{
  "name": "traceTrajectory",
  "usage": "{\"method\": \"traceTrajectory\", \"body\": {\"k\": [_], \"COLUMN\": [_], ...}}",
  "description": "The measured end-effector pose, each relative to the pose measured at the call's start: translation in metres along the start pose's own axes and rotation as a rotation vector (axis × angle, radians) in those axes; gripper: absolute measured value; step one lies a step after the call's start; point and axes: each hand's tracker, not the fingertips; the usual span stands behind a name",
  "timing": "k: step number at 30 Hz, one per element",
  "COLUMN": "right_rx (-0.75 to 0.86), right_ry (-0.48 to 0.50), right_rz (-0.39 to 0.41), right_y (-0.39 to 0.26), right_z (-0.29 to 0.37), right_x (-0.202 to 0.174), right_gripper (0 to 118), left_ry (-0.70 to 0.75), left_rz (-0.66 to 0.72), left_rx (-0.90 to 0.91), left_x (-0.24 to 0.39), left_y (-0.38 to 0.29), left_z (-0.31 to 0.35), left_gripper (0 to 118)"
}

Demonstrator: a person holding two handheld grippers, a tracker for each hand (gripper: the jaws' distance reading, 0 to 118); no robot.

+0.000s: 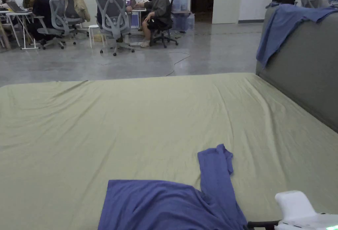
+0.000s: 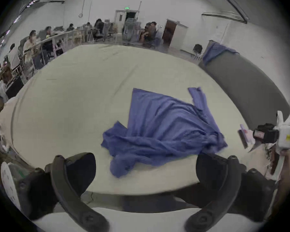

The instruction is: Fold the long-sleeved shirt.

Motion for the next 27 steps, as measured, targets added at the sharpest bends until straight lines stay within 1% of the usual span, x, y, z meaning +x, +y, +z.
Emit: {"method": "traceTrajectory", "body": {"k": [1, 2, 3, 4, 5, 6, 8, 10, 11, 12, 14, 15, 16, 17, 19, 21, 23, 24, 25, 27], "right_rx": [0.016, 0.036, 0.056, 0.053, 0.025, -0.014, 0.025, 0.032, 0.038, 0.045, 0.051, 0.052, 0.054, 0.049, 0.005, -0.038, -0.071, -0.077, -0.073, -0.076], "right_ry": [0.051, 0.099, 0.134, 0.153, 0.157, 0.118, 0.158, 0.173, 0.179, 0.186, 0.195, 0.203, 0.213, 0.221, 0.243, 0.252, 0.212, 0.183, 0.165, 0.128], "right_rz": [-0.045, -0.086, -0.114, -0.124, -0.121, -0.135, -0.096, -0.08, -0.069, -0.064, -0.073, -0.085, -0.103, -0.126, -0.175, -0.201, -0.183, -0.163, -0.133, -0.101], "right_y": [-0.007, -0.015, -0.022, -0.028, -0.033, -0.039, -0.039, -0.034, -0.03, -0.028, -0.02, -0.019, -0.021, -0.023, -0.029, -0.034, -0.031, -0.031, -0.028, -0.019], "right_z": [0.011, 0.02, 0.026, 0.028, 0.027, 0.028, 0.025, 0.022, 0.019, 0.019, 0.011, 0.007, 0.006, 0.001, -0.009, -0.02, -0.03, -0.029, -0.03, -0.034], "right_x": [-0.002, -0.004, -0.007, -0.01, -0.014, -0.019, -0.026, -0.031, -0.034, -0.029, -0.033, -0.034, -0.028, -0.027, -0.021, -0.012, -0.009, -0.001, 0.001, 0.007], "right_gripper": [103, 77, 32, 0, 0, 0, 0, 0, 0, 0, 0, 0, 0, 0, 0, 0, 0, 0, 0, 0], "left_ry": [-0.016, -0.031, -0.023, -0.009, 0.003, -0.014, -0.103, -0.123, -0.094, -0.049, 0.003, -0.013, 0.046, 0.069, 0.17, 0.234, 0.231, 0.212, 0.233, 0.261], "left_rz": [0.001, 0.001, -0.004, -0.025, -0.027, -0.026, 0.014, 0.01, -0.016, -0.053, -0.09, -0.109, -0.096, -0.119, -0.171, -0.216, -0.317, -0.367, -0.405, -0.395], "left_rx": [-0.02, -0.013, -0.015, -0.038, -0.051, -0.044, -0.061, -0.044, -0.026, -0.009, 0.031, 0.145, 0.073, 0.058, -0.038, -0.123, -0.139, -0.143, -0.157, -0.205], "left_x": [0.009, 0.015, 0.023, 0.03, 0.037, 0.04, 0.042, 0.041, 0.042, 0.044, 0.04, 0.036, 0.031, 0.025, 0.016, 0.012, 0.008, 0.007, 0.004, 0.001], "left_y": [-0.003, -0.012, -0.018, -0.027, -0.035, -0.04, -0.034, -0.008, 0.011, 0.03, 0.076, 0.094, 0.105, 0.128, 0.154, 0.163, 0.167, 0.166, 0.16, 0.149], "left_z": [0.008, 0.016, 0.021, 0.02, 0.017, 0.018, 0.009, -0.009, -0.022, -0.038, -0.084, -0.104, -0.134, -0.157, -0.218, -0.27, -0.32, -0.337, -0.349, -0.366], "left_gripper": [88, 17, 0, 0, 0, 0, 0, 0, 10, 40, 118, 116, 117, 117, 117, 117, 116, 115, 114, 106]}}
